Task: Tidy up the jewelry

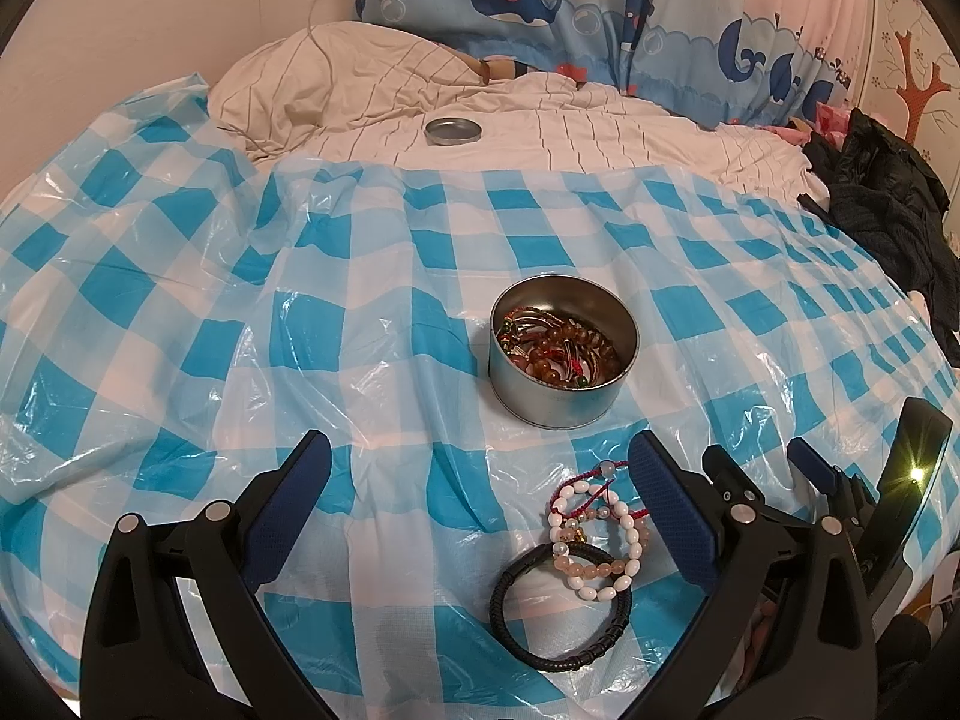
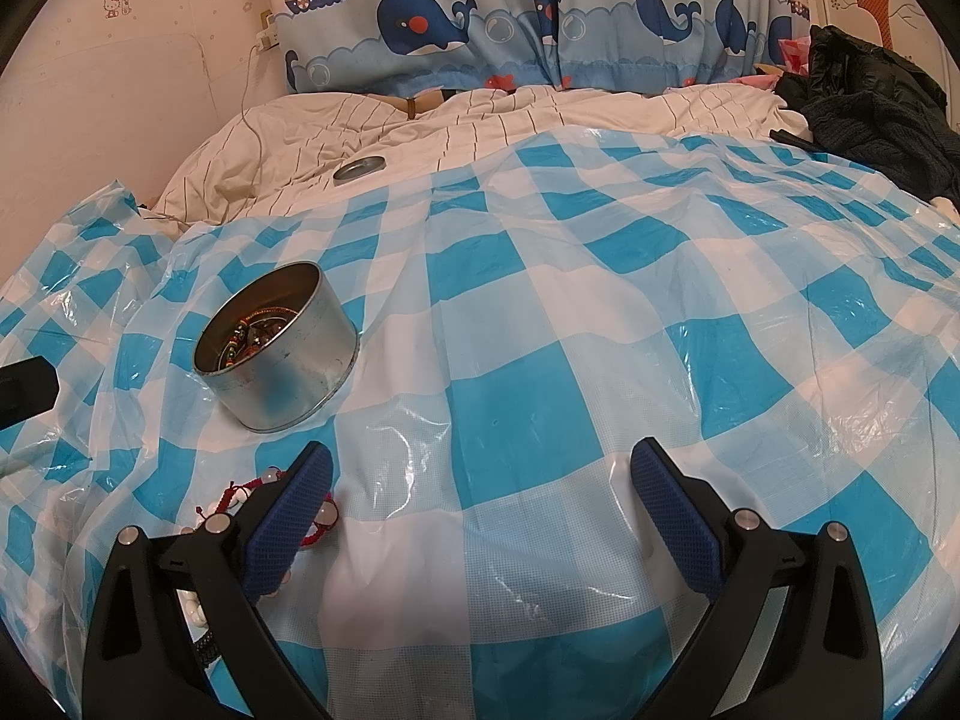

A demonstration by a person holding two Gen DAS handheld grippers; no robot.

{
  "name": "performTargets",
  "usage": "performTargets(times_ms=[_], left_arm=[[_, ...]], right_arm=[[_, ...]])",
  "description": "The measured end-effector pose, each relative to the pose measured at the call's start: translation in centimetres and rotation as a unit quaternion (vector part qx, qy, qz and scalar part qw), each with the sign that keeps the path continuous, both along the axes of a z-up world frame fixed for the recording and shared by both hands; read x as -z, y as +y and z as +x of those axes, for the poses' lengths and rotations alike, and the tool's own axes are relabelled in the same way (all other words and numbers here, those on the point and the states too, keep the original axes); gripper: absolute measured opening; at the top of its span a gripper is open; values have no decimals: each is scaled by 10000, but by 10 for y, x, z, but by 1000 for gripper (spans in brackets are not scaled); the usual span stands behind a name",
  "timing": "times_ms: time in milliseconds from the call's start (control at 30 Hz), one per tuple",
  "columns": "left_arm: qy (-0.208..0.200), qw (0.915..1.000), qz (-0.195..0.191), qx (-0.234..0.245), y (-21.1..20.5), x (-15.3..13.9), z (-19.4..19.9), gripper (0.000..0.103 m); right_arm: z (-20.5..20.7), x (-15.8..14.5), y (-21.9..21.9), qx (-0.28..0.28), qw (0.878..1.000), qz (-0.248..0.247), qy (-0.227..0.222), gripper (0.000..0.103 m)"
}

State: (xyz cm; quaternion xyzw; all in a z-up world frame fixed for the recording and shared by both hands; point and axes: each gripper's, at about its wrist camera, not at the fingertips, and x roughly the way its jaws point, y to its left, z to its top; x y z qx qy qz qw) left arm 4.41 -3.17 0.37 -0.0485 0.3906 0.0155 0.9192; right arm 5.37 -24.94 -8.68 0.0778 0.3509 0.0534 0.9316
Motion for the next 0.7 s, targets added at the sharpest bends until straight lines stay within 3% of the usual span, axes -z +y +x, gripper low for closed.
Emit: performTargets(times_ms=[700], left_arm=[[14, 10000, 16, 10, -2, -1, 5, 95]], right_arm=[[1, 1, 0, 0, 10000, -3, 6, 96]])
